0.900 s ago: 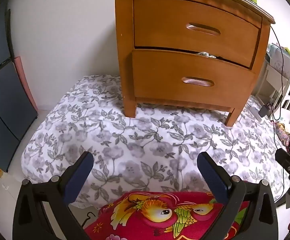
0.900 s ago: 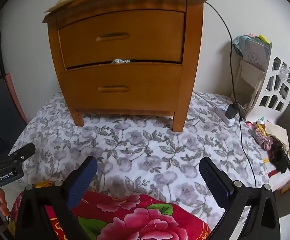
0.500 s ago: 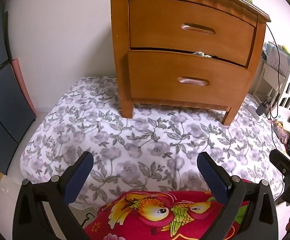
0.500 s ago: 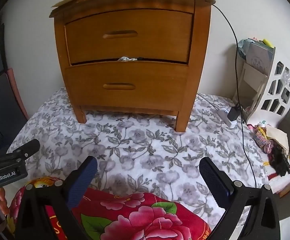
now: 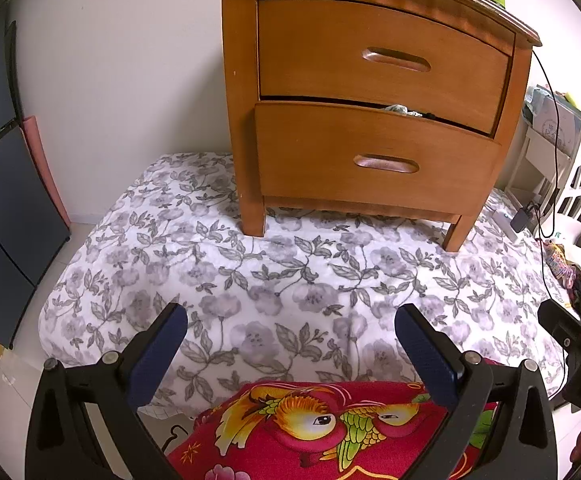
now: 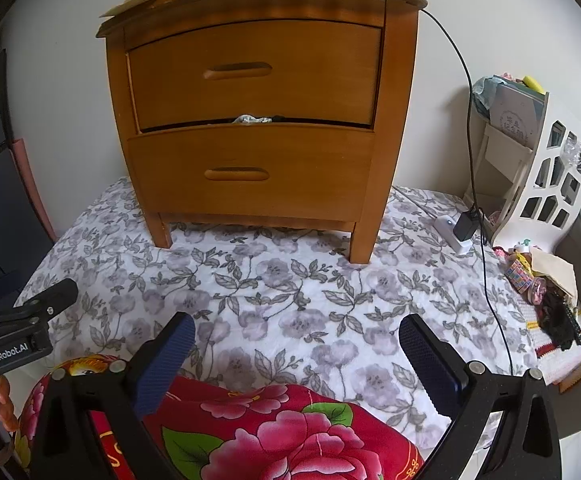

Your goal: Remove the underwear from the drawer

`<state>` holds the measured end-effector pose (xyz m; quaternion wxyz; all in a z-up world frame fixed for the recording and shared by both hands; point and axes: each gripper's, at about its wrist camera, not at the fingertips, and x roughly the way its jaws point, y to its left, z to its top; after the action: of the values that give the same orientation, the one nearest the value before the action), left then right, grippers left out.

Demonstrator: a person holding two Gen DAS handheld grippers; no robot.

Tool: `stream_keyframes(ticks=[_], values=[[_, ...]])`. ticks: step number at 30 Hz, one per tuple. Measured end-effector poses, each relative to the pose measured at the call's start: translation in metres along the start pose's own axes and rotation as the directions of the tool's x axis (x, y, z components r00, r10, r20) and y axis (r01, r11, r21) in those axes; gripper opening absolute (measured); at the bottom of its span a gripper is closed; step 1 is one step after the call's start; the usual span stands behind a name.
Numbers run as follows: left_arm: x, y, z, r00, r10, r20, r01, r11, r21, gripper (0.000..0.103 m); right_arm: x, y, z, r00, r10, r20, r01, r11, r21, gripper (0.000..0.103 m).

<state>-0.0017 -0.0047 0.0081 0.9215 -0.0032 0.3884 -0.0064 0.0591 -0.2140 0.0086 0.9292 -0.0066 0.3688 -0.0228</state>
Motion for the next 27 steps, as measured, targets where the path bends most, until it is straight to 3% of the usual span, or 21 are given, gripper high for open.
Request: stream_keyframes(ticks=[27], values=[[0.0005, 0.0037, -0.0013, 0.999, -0.028, 0.025, 0.028, 0.999, -0.026, 0.103, 0.0006, 0.0009, -0.0020, 1.000, -0.001, -0.012, 0.001, 1.000, -0.008, 0.103]])
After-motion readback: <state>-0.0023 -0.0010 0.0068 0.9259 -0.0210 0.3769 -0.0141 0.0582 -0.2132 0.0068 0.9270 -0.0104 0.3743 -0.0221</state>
